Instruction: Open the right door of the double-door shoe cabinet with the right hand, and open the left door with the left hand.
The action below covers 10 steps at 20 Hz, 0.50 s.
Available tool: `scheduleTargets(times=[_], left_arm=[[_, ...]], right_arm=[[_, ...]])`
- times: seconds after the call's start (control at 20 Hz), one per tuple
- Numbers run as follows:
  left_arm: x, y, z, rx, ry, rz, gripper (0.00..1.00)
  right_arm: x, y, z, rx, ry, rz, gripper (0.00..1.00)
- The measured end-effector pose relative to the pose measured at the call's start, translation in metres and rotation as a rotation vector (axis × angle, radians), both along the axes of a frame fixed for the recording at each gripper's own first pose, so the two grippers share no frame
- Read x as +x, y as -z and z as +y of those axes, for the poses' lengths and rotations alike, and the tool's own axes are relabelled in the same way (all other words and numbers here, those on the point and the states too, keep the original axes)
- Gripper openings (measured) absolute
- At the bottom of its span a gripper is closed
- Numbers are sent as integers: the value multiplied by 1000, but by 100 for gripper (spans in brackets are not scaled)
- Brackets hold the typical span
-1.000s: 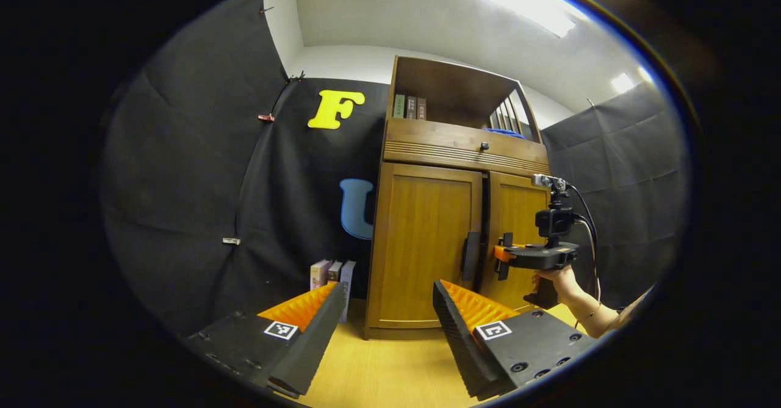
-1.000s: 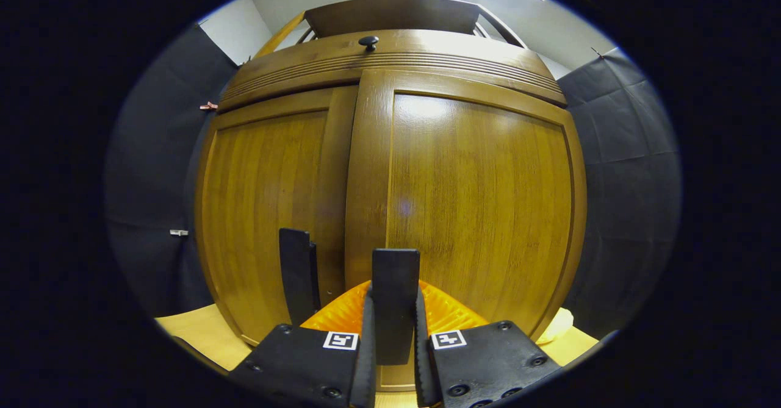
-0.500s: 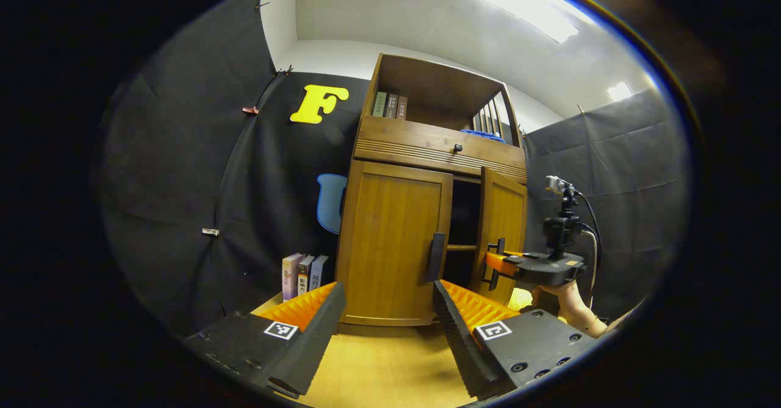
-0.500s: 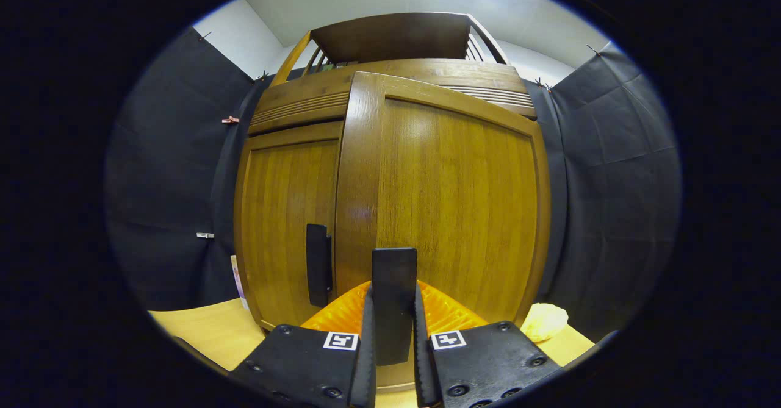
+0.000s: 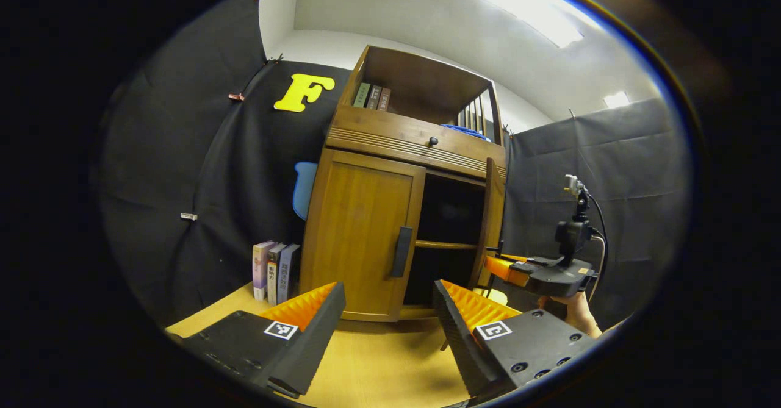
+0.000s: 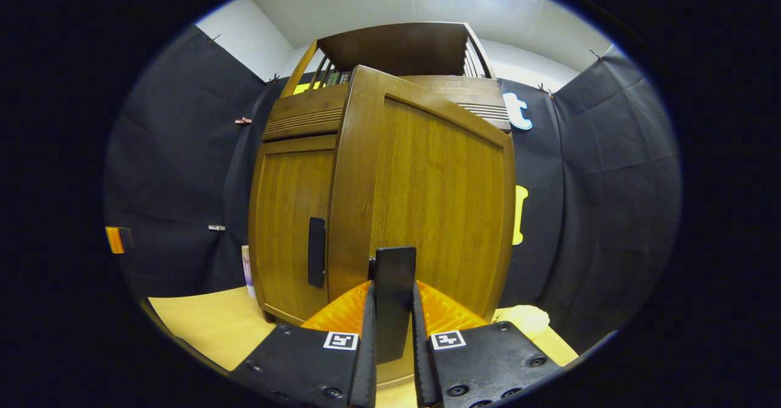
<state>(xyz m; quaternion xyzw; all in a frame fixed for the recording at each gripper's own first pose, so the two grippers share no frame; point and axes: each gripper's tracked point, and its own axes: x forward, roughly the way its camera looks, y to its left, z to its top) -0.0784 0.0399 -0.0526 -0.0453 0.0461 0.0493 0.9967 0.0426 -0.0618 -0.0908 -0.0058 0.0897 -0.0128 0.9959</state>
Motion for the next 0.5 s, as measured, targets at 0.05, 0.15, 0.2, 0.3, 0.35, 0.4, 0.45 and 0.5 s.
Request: scheduleTargets(times=[0.05, 0.15, 0.2, 0.3, 0.35, 0.4, 0.45, 0.5], left_arm=[[2, 2, -5, -1, 10, 4, 90], [5, 4, -14, -8, 31, 11, 90], [7, 5, -18, -12, 41, 14, 90], [11, 7, -26, -22, 62, 16, 90], [12, 8, -31, -26, 71, 16, 90], [13, 8, -35, -29, 81, 16, 90], [15, 10, -39, -31, 93, 15, 90], [17, 11, -44, -32, 104, 14, 90]], right_arm=[[-6, -2, -5, -2, 8, -3, 28], [-15, -5, -16, -7, 28, -6, 24], [-19, -7, -21, -10, 38, -5, 28], [-29, -8, -32, -22, 57, 0, 24], [-34, -10, -38, -33, 69, 1, 28], [-40, -12, -47, -49, 84, 1, 23], [-45, -12, -55, -64, 100, 6, 23], [-49, -10, -62, -77, 114, 13, 27]])
